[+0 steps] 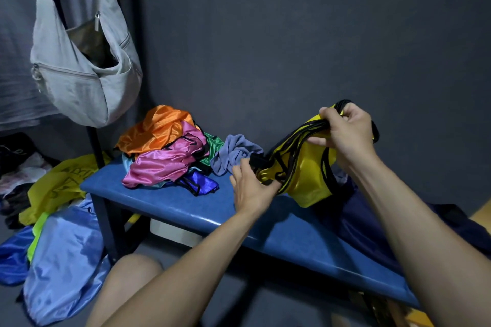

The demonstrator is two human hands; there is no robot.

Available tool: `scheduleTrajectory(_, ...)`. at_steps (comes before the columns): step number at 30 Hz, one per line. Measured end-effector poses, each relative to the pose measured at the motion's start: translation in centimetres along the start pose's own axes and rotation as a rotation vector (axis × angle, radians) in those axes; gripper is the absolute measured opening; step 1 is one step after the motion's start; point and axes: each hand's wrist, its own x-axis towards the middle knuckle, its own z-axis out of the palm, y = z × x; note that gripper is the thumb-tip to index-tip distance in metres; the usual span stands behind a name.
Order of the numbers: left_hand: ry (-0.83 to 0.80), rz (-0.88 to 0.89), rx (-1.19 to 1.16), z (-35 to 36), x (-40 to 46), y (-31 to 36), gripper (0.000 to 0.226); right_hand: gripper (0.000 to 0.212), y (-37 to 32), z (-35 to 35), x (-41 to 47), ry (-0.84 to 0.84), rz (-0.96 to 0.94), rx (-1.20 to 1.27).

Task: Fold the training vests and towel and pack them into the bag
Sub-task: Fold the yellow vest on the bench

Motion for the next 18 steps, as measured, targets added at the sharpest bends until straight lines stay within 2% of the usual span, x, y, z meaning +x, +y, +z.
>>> scheduleTrajectory(2,0.073,-0.022,-0.013,0.3,0.7,0.4,0.082,0.039,-0.6,0.2,0.2,-0.004,0.003,-0.003)
scheduleTrajectory(4,0.053,-0.068,-0.04,0.4,1.8,0.6,0.072,0.037,-1.1,0.1,0.5,-0.011,-0.005,-0.007)
scheduleTrajectory(6,-0.066,-0.104,0.003,0.1,2.9,1.1,0.046,0.031,-1.5,0.0,0.7,-0.02,-0.021,-0.022)
scheduleTrajectory(8,-0.202,-0.142,0.046,0.1,3.8,1.7,0.029,0.025,-1.5,-0.2,0.9,-0.017,-0.036,-0.044)
scheduleTrajectory(11,-0.2,-0.226,0.072,0.3,5.0,1.9,0.022,0.026,-1.2,-0.5,0.9,-0.012,-0.029,-0.054)
scheduleTrajectory(14,-0.177,-0.203,0.116,0.2,5.6,1.5,0.02,0.035,-0.8,-0.9,0.9,-0.015,-0.031,-0.066)
scheduleTrajectory(16,-0.199,-0.174,0.054,0.0,5.5,1.4,0.015,0.033,-0.4,-1.2,1.0,-0.015,-0.035,-0.066)
scheduleTrajectory(18,-0.266,-0.221,-0.103,-0.2,5.5,0.6,0.004,0.028,0.1,-1.5,1.1,-0.008,-0.027,-0.06)
